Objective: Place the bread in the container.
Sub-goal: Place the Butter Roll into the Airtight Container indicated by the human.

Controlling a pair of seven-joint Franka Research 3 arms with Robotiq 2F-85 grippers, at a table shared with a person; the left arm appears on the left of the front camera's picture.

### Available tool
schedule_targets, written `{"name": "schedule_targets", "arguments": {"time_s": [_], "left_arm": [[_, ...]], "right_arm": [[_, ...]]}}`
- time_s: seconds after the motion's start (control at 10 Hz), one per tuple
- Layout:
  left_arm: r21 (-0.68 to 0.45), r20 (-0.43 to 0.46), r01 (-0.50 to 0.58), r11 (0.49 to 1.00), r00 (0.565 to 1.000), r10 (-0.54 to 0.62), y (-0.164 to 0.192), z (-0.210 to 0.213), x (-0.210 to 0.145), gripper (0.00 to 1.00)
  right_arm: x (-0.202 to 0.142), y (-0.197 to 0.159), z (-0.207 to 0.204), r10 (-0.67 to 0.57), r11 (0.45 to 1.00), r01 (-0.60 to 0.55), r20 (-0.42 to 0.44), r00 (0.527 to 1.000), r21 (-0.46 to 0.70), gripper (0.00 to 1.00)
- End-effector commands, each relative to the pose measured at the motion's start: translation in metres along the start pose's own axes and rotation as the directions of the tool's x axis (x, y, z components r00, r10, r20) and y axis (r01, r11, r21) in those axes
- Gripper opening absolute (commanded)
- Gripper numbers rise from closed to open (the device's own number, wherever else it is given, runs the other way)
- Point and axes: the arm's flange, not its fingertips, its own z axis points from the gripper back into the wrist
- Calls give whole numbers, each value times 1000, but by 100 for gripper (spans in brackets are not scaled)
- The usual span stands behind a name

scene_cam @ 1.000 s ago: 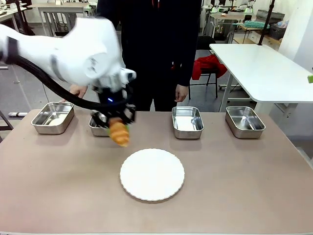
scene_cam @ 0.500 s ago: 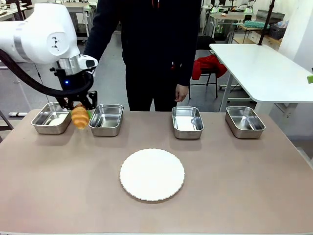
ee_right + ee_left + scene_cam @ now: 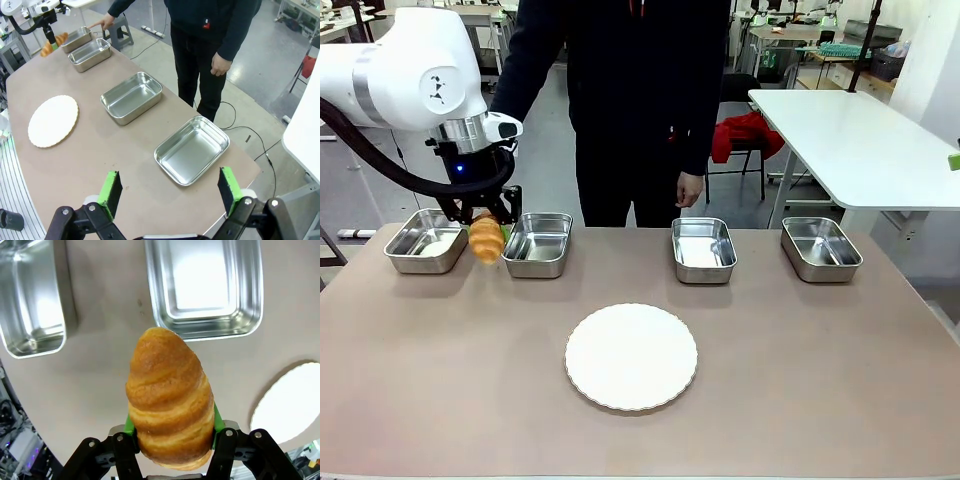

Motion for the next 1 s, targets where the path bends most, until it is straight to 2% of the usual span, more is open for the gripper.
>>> {"name": "schedule_targets", "arguments": {"time_s": [0.0,0.2,0.4,0.5,0.8,0.9], "left_arm": [[41,-16,60,997,998,-60,46,12,20,59],[-2,-55,136,991,989,-136,103,7,40,59],[-16,-13,188,982,982,-188,144,-8,57,59],[4,5,205,979,979,-205,155,-14,64,59],[-43,26,262,964,965,-261,173,-32,88,59],[-9,45,275,961,961,-274,177,-37,95,59]], "right_arm": [[1,2,1,3,1000,-3,8,1000,0,100],[1,2,1,3,1000,-3,8,1000,0,100],[1,2,1,3,1000,-3,8,1000,0,100],[1,2,1,3,1000,-3,8,1000,0,100],[1,2,1,3,1000,-3,8,1000,0,100],[1,2,1,3,1000,-3,8,1000,0,100]]}}
